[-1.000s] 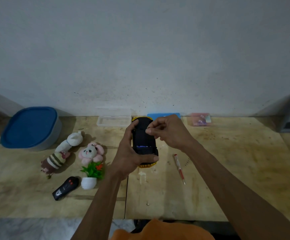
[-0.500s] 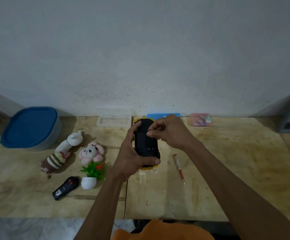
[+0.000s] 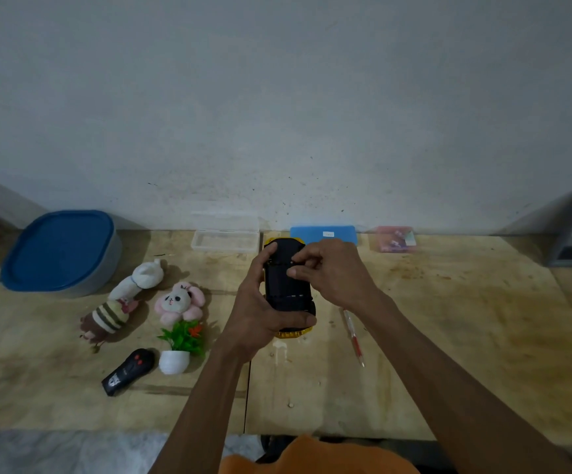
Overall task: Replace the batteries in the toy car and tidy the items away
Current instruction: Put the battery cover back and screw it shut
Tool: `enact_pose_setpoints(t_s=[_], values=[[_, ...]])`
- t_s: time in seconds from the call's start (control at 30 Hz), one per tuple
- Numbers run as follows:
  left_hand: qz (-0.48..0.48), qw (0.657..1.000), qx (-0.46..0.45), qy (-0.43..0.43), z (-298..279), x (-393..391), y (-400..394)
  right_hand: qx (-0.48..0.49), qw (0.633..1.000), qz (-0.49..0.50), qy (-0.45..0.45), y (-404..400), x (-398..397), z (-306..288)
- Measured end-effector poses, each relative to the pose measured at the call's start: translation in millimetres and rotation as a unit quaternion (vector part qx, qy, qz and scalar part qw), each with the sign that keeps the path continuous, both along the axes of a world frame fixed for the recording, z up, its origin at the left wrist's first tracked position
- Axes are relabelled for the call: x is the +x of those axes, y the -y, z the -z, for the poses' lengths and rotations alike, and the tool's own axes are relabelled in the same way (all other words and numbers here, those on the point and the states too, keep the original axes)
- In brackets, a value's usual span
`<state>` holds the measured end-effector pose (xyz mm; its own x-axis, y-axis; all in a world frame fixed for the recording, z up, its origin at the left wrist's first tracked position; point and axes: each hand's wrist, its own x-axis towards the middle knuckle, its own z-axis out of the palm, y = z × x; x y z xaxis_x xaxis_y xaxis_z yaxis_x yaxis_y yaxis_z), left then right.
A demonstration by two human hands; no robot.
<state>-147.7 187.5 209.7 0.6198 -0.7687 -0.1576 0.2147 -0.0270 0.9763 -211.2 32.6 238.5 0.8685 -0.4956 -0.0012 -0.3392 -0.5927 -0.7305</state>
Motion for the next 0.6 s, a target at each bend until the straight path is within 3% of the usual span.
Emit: enact_pose_setpoints(t_s=[0.27, 0.6], values=[[-0.011, 1.000, 0.007, 0.014, -1.3, 4.0, -2.6, -0.037, 0.998, -0.045, -0.015, 0.2, 1.5, -6.6], [-0.018, 1.000, 0.003, 0.015, 1.2, 4.1, 0.0, 0.019, 1.000, -0.018, 0.014, 1.6, -0.6, -0.7]])
